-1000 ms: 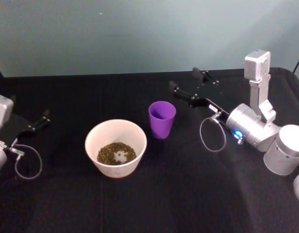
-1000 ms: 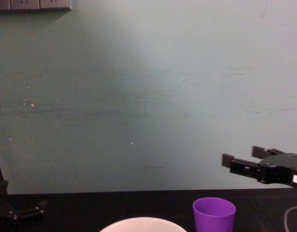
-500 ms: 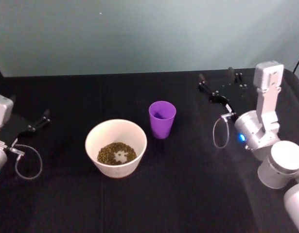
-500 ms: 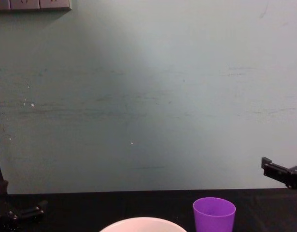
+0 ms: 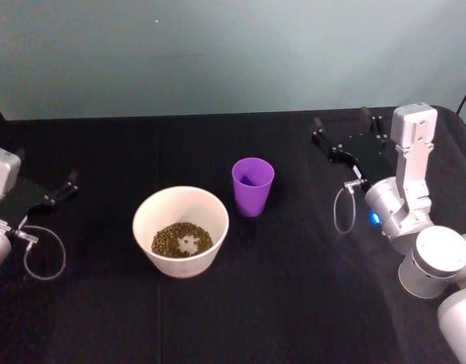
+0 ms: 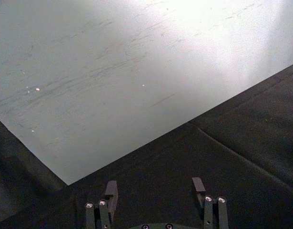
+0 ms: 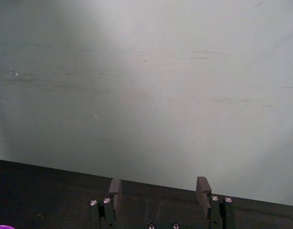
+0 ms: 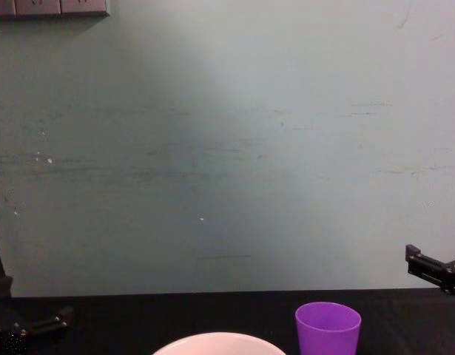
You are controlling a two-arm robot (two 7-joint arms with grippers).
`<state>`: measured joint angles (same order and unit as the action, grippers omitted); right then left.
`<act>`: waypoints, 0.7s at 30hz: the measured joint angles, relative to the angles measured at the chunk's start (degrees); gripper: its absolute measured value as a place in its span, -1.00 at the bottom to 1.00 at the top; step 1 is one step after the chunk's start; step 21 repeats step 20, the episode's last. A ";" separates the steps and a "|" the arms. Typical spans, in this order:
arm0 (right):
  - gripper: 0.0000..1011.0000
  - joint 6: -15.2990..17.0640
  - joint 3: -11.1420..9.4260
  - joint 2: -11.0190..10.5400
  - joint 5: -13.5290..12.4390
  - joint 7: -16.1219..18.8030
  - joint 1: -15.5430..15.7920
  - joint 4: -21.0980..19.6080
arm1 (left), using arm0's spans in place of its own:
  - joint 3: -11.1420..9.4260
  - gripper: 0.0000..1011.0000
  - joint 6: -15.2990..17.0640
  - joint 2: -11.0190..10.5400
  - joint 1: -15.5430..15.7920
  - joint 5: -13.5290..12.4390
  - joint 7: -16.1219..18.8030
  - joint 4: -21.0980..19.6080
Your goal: Pick up the cup and pour the mung beans from the cup into the bowl.
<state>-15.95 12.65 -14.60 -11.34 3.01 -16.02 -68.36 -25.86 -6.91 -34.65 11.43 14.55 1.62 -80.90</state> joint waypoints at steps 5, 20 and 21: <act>0.98 0.11 0.02 -0.06 -0.12 0.01 0.01 -0.18 | 0.00 1.00 0.00 0.00 0.00 0.00 0.00 0.00; 0.98 0.28 0.05 -0.13 -0.39 0.04 0.08 -0.36 | 0.00 1.00 0.00 0.00 0.00 0.00 0.00 0.00; 0.98 0.28 0.05 -0.13 -0.39 0.04 0.08 -0.36 | 0.00 1.00 0.00 0.00 0.00 0.00 0.00 0.00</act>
